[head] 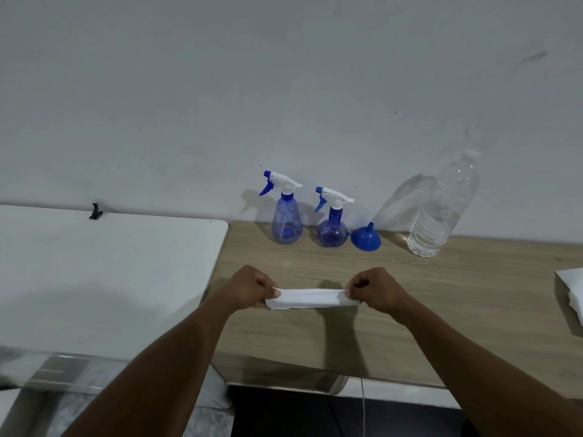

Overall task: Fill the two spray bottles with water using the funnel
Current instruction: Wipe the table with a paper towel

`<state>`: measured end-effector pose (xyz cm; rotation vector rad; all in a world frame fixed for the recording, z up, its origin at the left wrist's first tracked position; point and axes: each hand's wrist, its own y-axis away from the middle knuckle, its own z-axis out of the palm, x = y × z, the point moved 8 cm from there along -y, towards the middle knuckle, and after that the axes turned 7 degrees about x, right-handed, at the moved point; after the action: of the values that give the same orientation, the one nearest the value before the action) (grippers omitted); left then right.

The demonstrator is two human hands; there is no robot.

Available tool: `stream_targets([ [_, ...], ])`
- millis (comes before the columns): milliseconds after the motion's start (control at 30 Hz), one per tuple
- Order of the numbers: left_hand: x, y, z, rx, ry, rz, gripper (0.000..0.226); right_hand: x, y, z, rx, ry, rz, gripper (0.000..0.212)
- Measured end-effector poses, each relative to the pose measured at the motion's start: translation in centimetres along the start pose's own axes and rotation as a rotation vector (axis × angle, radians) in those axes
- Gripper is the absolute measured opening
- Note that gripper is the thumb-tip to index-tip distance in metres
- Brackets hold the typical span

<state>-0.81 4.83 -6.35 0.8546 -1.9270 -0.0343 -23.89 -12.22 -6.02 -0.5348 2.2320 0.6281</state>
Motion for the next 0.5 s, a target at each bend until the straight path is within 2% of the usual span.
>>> stream_targets([
  [133, -1.3, 0.2, 0.4, -0.088, -0.147, -0.021, 0.008, 0.0, 0.4, 1.3, -0.200, 0.112, 0.025, 0.010],
  [267, -0.4, 0.1, -0.8, -0.002, -0.163, -0.006, 0.011, -1.8, -0.5, 1.3, -0.239, 0.124, 0.025, 0.006],
  [400, 1.6, -1.3, -3.1, 0.194, -0.176, 0.094, 0.009, -4.5, -2.6, 0.1, -0.123, 0.062, -0.027, 0.007],
  [500, 3.9, -2.2, -5.2, 0.405, -0.234, 0.245, 0.006, -6.8, -4.3, -1.6, 0.116, 0.082, -0.164, 0.010],
])
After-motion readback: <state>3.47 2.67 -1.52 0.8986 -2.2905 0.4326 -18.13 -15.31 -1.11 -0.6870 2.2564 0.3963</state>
